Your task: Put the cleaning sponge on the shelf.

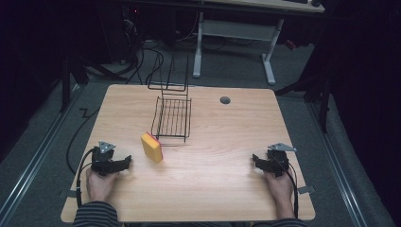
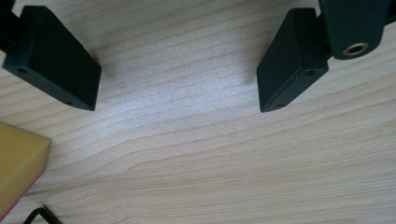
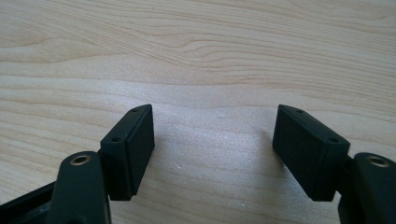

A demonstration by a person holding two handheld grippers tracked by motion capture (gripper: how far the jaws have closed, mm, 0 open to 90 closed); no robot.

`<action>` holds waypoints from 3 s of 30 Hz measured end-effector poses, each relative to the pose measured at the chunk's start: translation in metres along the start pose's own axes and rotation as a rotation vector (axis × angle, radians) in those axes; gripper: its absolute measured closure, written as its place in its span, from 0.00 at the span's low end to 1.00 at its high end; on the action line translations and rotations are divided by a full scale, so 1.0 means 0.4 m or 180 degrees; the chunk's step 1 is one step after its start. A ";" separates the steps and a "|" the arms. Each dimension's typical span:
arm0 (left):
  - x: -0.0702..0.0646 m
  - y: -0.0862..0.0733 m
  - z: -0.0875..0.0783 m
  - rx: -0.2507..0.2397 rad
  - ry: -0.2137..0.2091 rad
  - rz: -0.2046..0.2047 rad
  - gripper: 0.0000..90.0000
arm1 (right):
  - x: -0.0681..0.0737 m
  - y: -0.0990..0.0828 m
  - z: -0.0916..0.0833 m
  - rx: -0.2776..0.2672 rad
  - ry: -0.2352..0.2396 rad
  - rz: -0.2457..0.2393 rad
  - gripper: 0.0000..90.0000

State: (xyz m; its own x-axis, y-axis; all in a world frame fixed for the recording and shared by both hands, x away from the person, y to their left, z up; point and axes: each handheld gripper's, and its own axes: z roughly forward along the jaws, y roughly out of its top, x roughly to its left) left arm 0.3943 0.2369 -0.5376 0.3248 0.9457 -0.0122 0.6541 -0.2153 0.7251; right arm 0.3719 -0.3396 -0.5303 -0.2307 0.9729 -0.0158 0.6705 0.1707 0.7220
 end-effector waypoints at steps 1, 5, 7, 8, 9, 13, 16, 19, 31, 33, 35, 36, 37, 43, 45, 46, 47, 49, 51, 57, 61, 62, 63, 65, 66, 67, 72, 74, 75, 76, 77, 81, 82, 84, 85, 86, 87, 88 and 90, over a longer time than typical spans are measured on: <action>0.001 0.000 -0.002 -0.0012 0.0004 -0.0016 0.16 | 0.000 0.000 0.000 -0.0001 0.0002 -0.0001 0.33; 0.005 0.002 -0.010 -0.0074 -0.0033 -0.0074 0.16 | 0.001 0.000 0.000 0.0003 -0.0002 0.0006 0.33; 0.007 0.007 -0.018 -0.0114 -0.0050 -0.0104 0.16 | 0.001 0.000 0.000 0.0004 0.0002 0.0008 0.33; 0.008 0.009 -0.022 -0.0137 -0.0060 -0.0111 0.16 | 0.001 0.000 0.000 0.0002 -0.0001 0.0008 0.33; 0.008 0.009 -0.022 -0.0137 -0.0060 -0.0111 0.16 | 0.001 0.000 0.000 0.0002 -0.0001 0.0008 0.33; 0.014 0.019 -0.042 -0.0254 -0.0114 -0.0164 0.16 | 0.000 0.000 0.000 0.0002 0.0000 0.0007 0.33; 0.020 0.023 -0.056 -0.0315 -0.0161 -0.0218 0.16 | 0.000 0.000 0.000 0.0002 0.0004 0.0009 0.33; 0.023 0.028 -0.071 -0.0389 -0.0169 -0.0234 0.16 | 0.000 0.000 0.000 0.0003 0.0001 0.0009 0.33; 0.011 0.050 -0.123 -0.0600 -0.0256 -0.0179 0.13 | 0.000 0.000 0.000 0.0000 0.0001 0.0001 0.33; 0.002 0.053 -0.134 -0.0622 -0.0293 -0.0120 0.13 | 0.000 0.000 0.000 0.0000 0.0001 0.0001 0.33; -0.005 0.055 -0.141 -0.0644 -0.0323 -0.0106 0.12 | 0.000 0.000 0.000 0.0000 0.0001 0.0000 0.33; -0.005 0.055 -0.141 -0.0644 -0.0323 -0.0106 0.12 | 0.000 0.000 0.000 0.0000 0.0001 0.0000 0.33; -0.008 0.056 -0.144 -0.0656 -0.0345 -0.0096 0.12 | 0.000 0.000 0.000 0.0000 0.0001 0.0000 0.33; -0.037 0.066 -0.167 -0.0721 -0.0437 0.0002 0.10 | 0.000 0.000 0.000 0.0000 0.0001 0.0001 0.33; -0.043 0.067 -0.169 -0.0724 -0.0458 0.0017 0.10 | 0.000 0.000 0.000 -0.0001 0.0001 -0.0001 0.33; -0.053 0.070 -0.171 -0.0716 -0.0501 0.0050 0.09 | 0.000 0.000 0.000 -0.0001 0.0000 -0.0002 0.33; -0.060 0.073 -0.172 -0.0703 -0.0531 0.0076 0.08 | 0.000 0.000 0.000 0.0000 0.0003 0.0000 0.33; -0.065 0.074 -0.173 -0.0698 -0.0549 0.0085 0.06 | 0.000 0.000 0.000 -0.0001 0.0003 -0.0001 0.33; -0.080 0.077 -0.172 -0.0682 -0.0603 0.0139 0.05 | 0.000 0.000 0.000 -0.0002 0.0001 -0.0002 0.33; -0.128 0.083 -0.166 -0.0637 -0.0738 0.0278 0.00 | 0.000 0.000 0.000 0.0000 0.0002 0.0001 0.33; -0.145 0.087 -0.161 -0.0611 -0.0760 0.0351 0.00 | 0.000 0.000 0.000 0.0001 0.0004 -0.0001 0.33; -0.153 0.090 -0.154 -0.0589 -0.0758 0.0379 0.00 | 0.000 0.000 0.000 0.0000 0.0003 -0.0002 0.33; -0.156 0.092 -0.151 -0.0574 -0.0772 0.0385 0.00 | 0.000 0.000 0.000 0.0002 -0.0001 0.0004 0.33; -0.159 0.094 -0.148 -0.0564 -0.0779 0.0388 0.00 | 0.000 0.000 0.000 0.0000 0.0002 -0.0003 0.33; -0.166 0.098 -0.140 -0.0536 -0.0787 0.0407 0.00 | 0.000 0.000 0.000 0.0000 0.0002 -0.0003 0.33; -0.166 0.098 -0.140 -0.0536 -0.0787 0.0407 0.00 | 0.000 0.000 0.000 0.0001 0.0002 -0.0003 0.33; -0.180 0.109 -0.115 -0.0481 -0.0760 0.0452 0.00 | 0.001 0.000 0.000 0.0004 0.0003 0.0004 0.33; -0.180 0.110 -0.110 -0.0477 -0.0772 0.0433 0.00 | 0.001 0.000 0.000 0.0003 0.0002 0.0004 0.33; -0.180 0.111 -0.101 -0.0453 -0.0773 0.0415 0.00 | 0.001 0.000 0.000 0.0003 0.0002 0.0004 0.33; -0.180 0.112 -0.096 -0.0442 -0.0776 0.0413 0.00 | 0.001 0.000 0.000 0.0003 0.0002 0.0005 0.33; -0.180 0.112 -0.096 -0.0442 -0.0776 0.0413 0.00 | 0.001 0.000 0.000 0.0003 0.0002 0.0005 0.33; -0.186 0.115 -0.075 -0.0413 -0.0788 0.0437 0.00 | 0.001 0.000 0.000 0.0003 0.0002 0.0004 0.33; -0.186 0.115 -0.075 -0.0413 -0.0788 0.0437 0.00 | 0.001 0.000 0.000 0.0003 0.0002 0.0004 0.33; -0.186 0.116 -0.068 -0.0402 -0.0817 0.0431 0.00 | 0.001 0.000 0.000 0.0004 0.0001 0.0003 0.33; -0.186 0.117 -0.063 -0.0398 -0.0825 0.0425 0.00 | 0.001 0.000 0.000 0.0004 0.0001 0.0004 0.33; -0.186 0.118 -0.055 -0.0382 -0.0823 0.0413 0.00 | 0.001 0.000 0.000 0.0006 0.0001 0.0011 0.33; -0.186 0.118 -0.051 -0.0381 -0.0819 0.0407 0.00 | 0.001 0.000 0.000 0.0004 0.0001 0.0003 0.33; -0.185 0.118 -0.048 -0.0370 -0.0823 0.0412 0.00 | 0.001 0.000 0.000 0.0007 0.0001 0.0011 0.33; -0.186 0.118 -0.045 -0.0373 -0.0820 0.0410 0.00 | 0.001 0.000 0.000 0.0005 0.0001 0.0003 0.33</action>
State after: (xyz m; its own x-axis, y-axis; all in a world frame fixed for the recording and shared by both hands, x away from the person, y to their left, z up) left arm 0.3888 0.1608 -0.4900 0.5722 0.8164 -0.0784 0.5181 -0.2857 0.8062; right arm 0.3719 -0.3393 -0.5302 -0.2301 0.9730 -0.0149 0.6718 0.1699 0.7210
